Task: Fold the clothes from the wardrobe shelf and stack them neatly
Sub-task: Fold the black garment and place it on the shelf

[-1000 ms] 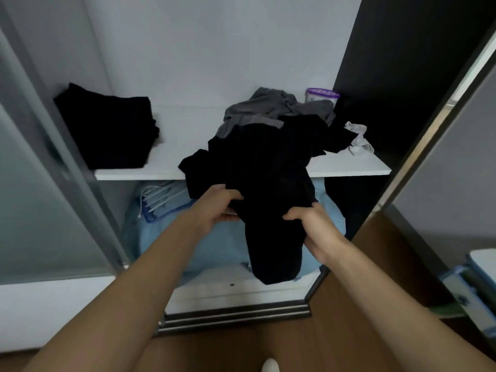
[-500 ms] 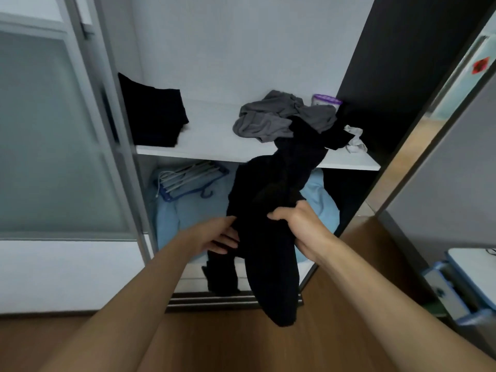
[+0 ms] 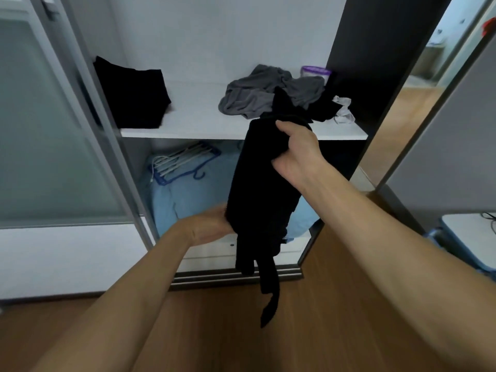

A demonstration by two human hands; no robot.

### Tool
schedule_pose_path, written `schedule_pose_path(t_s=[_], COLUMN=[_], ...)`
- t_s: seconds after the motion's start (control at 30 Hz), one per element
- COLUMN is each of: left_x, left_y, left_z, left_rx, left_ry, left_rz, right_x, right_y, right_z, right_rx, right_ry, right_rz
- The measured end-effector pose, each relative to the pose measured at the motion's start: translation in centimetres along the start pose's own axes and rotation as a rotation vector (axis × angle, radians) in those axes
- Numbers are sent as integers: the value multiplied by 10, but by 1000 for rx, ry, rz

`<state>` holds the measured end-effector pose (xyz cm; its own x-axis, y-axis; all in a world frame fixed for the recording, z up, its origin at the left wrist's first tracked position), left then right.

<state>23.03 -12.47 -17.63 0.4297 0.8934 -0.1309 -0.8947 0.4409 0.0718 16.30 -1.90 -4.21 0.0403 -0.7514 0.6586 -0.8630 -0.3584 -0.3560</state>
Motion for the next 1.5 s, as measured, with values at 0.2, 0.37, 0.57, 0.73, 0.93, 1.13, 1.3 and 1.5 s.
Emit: schedule_pose_path(t_s=[0.2, 0.37, 0.57, 0.73, 0.93, 1.13, 1.3, 1.5], left_x=[-47, -90, -103, -107, -91, -68, -72, -34], left_y=[9, 10, 25, 21, 33, 44, 4, -30], left_z=[38, 69, 88, 73, 96, 117, 32, -96], left_rx=[114, 173, 148, 27, 92, 238, 69, -360], left_ry=[-109, 5, 244, 189, 261, 282, 148, 364], left_rz=[709, 793, 762, 728, 589, 531, 469, 258], right_x=[-28, -89, -117, -125, -103, -25, -26, -30], right_y=[6, 17, 33, 41, 48, 41, 38, 24], right_z=[-21, -28, -10, -17, -27, 36, 21, -18], right_rx=[-22, 221, 417, 345, -50, -322, -254, -218], right_ry=[-48, -412, -401, -458, -1805, -1636, -1231, -587], right_rz=[120, 361, 350, 354, 229, -94, 25, 72])
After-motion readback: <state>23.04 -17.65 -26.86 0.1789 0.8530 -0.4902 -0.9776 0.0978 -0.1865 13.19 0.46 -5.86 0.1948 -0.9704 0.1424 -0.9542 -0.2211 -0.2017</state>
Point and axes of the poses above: each hand's wrist, its own y-axis towards the middle knuckle, its own x-axis out of the palm, z = x × y, the point moved 8 cm from there along y, towards the middle knuckle, and after that the axes turned 12 degrees about x, right-handed, at the moved point
